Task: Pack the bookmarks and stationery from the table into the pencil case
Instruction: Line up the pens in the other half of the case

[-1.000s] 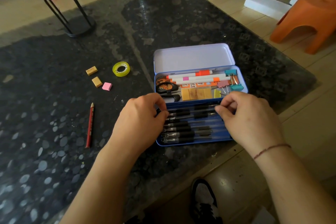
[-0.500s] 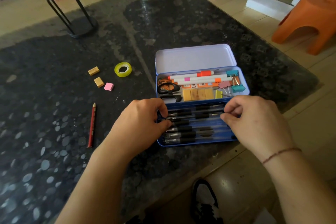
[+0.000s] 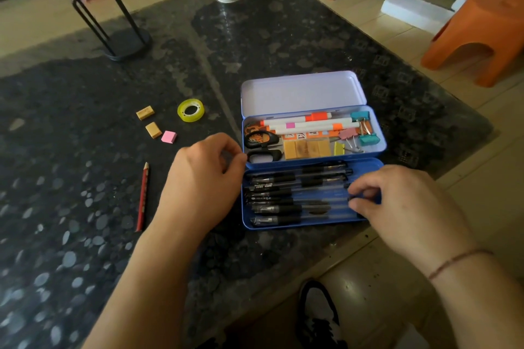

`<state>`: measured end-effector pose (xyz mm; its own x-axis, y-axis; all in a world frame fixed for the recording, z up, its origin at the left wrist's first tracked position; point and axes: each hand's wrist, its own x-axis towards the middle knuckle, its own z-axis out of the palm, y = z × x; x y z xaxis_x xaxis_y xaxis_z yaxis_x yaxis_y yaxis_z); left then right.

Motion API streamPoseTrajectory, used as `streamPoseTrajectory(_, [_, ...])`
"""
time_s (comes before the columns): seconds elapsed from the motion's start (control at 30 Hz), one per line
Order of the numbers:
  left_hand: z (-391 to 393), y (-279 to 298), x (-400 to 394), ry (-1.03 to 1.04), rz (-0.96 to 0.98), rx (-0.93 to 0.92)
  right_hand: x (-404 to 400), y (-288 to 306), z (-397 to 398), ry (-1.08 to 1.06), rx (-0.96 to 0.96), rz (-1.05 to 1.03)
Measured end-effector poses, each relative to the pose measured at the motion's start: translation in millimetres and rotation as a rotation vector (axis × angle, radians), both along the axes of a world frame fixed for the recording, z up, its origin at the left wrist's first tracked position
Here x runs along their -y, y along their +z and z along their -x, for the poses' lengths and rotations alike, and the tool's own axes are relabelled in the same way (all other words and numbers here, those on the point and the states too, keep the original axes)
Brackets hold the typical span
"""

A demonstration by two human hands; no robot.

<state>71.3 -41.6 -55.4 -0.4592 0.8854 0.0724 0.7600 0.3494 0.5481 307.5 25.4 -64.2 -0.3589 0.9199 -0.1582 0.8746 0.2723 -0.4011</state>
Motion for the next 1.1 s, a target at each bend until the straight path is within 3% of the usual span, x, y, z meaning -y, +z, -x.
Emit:
streamPoseTrajectory(0.27, [1.7,2.2,2.1,0.005,-0.020,-0.003,-0.3,-0.1,1.8,0.056,0.034,0.004])
streamPoseTrajectory(0.4, [0.2,5.0,1.6,-0.004,-0.093,0.118,-8.2,8.3,-9.0,-0.048,-0.379,0.031])
streamPoseTrajectory(0.53, [-6.9,8.3,-0.8,0.015,-0.191,0.280,-14.5,11.7,-13.6,-0.198,-0.775,0.189])
streamPoseTrajectory(0.67, [-21.7,13.5,-2.9,0.219,-0.453,0.551,-21.7,13.9,-11.5,-0.416,-1.145,0.334])
streamPoseTrajectory(0.73, [-34.2,15.2,-3.6,0.200,-0.480,0.735,-19.0,15.6,-3.1,-0.445,-1.277,0.387])
streamPoseTrajectory(0.83, [-57.4,13.9,-5.0,0.046,-0.362,0.782,-2.7,14.6,22.4,-0.305,-1.218,0.384])
streamPoseTrajectory(0.97, [-62.5,12.9,-4.2,-0.033,-0.387,0.753,14.3,8.8,44.7,0.000,-0.735,-0.057])
streamPoseTrajectory(1.03, [-53.1,13.8,-0.7,-0.165,-0.327,0.621,12.1,10.5,41.9,0.048,-0.673,-0.210])
streamPoseTrajectory(1.1, [-43.4,15.5,2.8,-0.391,-0.164,0.326,4.2,13.0,33.0,0.027,-0.836,-0.203])
